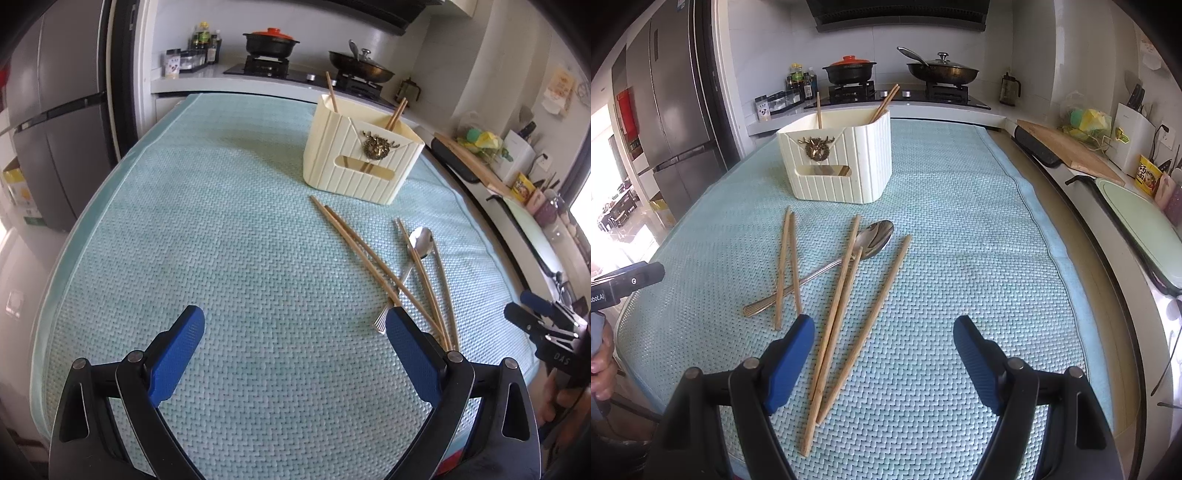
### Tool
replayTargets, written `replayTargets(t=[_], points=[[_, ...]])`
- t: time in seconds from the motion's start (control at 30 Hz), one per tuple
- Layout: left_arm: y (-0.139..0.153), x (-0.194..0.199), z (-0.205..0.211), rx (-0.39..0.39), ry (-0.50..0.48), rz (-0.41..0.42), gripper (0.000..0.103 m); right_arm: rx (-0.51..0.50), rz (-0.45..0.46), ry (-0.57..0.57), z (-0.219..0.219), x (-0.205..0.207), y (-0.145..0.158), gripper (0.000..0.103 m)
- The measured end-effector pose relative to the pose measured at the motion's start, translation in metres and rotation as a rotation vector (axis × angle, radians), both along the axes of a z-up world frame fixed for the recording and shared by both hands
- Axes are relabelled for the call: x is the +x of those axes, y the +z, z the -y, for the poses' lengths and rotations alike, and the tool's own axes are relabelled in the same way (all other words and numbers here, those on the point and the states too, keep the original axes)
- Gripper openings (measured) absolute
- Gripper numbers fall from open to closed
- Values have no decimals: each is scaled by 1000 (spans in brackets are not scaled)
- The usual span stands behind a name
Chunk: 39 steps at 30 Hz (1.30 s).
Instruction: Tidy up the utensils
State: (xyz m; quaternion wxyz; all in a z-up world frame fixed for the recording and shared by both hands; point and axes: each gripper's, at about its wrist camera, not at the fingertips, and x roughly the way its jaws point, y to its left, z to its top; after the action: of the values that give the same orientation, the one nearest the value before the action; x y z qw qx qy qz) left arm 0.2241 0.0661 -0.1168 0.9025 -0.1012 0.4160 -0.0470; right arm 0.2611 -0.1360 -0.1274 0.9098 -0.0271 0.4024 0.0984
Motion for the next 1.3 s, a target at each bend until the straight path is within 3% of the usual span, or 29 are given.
replayTargets(t=[0.3,0.97,1.1,1.3], points=[[-3,-1,-5,-36,4,-15,99,40,11,15,-1,-2,2,80],[-10,3,1,-27,-19,-34,99,47,-37,-6,1,4,-13,80],[-9,4,1,-43,-17,-38,99,48,-4,-44,10,2,-12,80],[-15,6,-2,-64,-15,-57,99,71,-26,-95,26,6,-19,80]])
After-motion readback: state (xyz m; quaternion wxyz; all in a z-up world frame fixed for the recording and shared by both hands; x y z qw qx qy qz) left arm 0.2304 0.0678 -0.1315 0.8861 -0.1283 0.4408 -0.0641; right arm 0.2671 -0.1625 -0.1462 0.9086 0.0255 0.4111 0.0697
